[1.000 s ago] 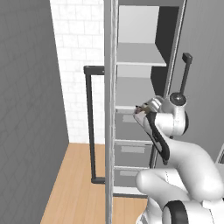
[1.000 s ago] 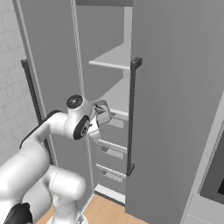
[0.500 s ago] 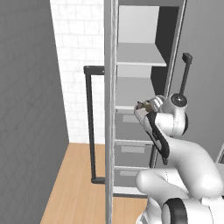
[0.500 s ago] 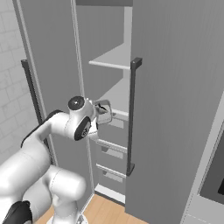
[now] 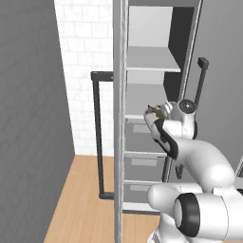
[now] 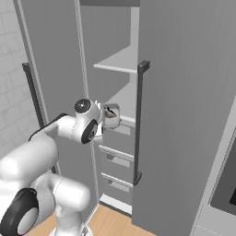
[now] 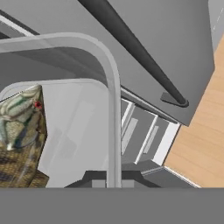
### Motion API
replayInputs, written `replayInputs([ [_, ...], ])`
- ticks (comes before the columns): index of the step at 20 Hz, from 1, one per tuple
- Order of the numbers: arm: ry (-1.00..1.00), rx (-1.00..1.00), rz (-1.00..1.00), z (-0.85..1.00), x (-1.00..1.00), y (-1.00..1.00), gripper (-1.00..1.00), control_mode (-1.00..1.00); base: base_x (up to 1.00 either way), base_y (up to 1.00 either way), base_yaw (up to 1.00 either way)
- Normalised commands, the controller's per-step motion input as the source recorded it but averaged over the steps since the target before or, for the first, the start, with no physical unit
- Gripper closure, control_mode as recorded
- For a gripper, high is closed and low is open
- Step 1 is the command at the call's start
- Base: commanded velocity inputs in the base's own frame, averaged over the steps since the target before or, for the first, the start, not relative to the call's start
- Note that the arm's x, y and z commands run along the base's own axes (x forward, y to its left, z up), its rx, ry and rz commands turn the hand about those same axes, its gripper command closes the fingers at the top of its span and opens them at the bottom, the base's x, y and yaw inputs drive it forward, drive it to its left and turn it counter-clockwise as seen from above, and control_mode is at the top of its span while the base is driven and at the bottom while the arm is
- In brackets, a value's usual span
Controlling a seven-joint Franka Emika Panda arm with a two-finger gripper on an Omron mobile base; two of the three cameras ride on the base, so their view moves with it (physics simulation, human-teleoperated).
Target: Take the meat container that has the fish and place it on the second highest rack of the freezer. Then take the vegetable container that has the lemon and garlic and place it on the highest rack of the freezer.
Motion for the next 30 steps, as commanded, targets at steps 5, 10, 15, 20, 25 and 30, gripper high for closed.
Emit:
replayInputs([
  [5,0.00,0.08,-0.01,0.00,0.35,0.00,1.00,-1.00,0.00,0.00,0.00],
  [10,0.00,0.05,-0.02,0.00,0.33,0.00,1.00,-1.00,0.00,0.00,0.00],
  [15,0.00,0.01,-0.05,0.00,0.29,-0.08,1.00,-1.00,0.00,0.00,0.00],
  [20,0.00,0.00,-0.09,0.00,0.30,-0.04,1.00,-1.00,0.00,0.00,0.00],
  [25,0.00,0.00,-0.08,0.00,0.25,-0.10,1.00,-1.00,0.00,0.00,0.00],
  [30,0.00,0.01,-0.06,0.00,0.25,-0.17,1.00,-1.00,0.00,0.00,0.00],
])
